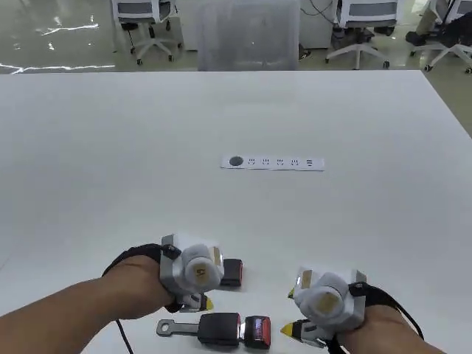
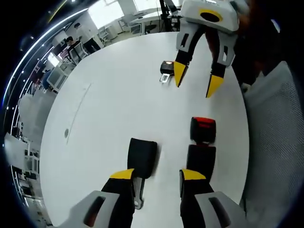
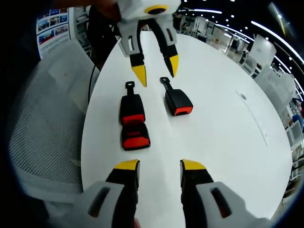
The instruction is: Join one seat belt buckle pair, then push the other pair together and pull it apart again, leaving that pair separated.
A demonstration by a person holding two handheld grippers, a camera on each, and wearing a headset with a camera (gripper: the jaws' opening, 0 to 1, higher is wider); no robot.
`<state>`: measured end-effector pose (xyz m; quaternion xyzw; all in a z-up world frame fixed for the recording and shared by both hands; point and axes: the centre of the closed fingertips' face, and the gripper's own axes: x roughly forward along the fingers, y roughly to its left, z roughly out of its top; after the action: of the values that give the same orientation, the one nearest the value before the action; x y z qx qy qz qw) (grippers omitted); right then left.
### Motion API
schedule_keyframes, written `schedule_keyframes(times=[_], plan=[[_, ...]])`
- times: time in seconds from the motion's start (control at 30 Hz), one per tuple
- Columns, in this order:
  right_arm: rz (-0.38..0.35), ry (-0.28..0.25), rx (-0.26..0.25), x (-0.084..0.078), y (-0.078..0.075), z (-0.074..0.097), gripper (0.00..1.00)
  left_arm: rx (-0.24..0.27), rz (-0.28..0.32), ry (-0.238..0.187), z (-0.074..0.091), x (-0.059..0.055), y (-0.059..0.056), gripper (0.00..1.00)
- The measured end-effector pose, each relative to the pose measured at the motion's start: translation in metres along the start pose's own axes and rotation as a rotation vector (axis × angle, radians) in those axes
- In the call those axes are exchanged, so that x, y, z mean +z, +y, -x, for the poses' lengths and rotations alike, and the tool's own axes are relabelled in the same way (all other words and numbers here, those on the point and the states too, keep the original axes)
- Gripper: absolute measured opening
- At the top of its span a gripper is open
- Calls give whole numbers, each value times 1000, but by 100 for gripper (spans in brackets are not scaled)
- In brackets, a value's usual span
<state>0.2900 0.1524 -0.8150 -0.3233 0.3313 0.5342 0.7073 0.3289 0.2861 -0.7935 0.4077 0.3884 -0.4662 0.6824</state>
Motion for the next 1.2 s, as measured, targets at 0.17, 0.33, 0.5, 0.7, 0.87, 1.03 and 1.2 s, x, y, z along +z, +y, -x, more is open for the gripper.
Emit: schedule_keyframes(times=[0.17, 0.33, 0.5, 0.7, 0.87, 1.03, 1.2], plan=[[17, 33, -23, -23, -18, 5, 35, 1, 4, 14, -12, 0, 23, 38], [-11, 45, -65, -46, -50, 17, 36, -17, -32, 51, -30, -8, 35, 41], [-58, 62, -74, -66, -71, 25, 38, -50, -60, 53, -44, -12, 38, 43], [-72, 110, -56, -89, -85, 20, 39, -73, -84, 72, -56, -19, 34, 43], [-93, 151, 24, -105, -80, 12, 36, -88, -133, 124, -62, -28, 31, 37], [-20, 195, 46, -110, -78, 9, 35, -96, -170, 155, -66, -32, 26, 32], [-23, 216, 72, -111, -79, 8, 34, -113, -210, 183, -64, -28, 24, 31]])
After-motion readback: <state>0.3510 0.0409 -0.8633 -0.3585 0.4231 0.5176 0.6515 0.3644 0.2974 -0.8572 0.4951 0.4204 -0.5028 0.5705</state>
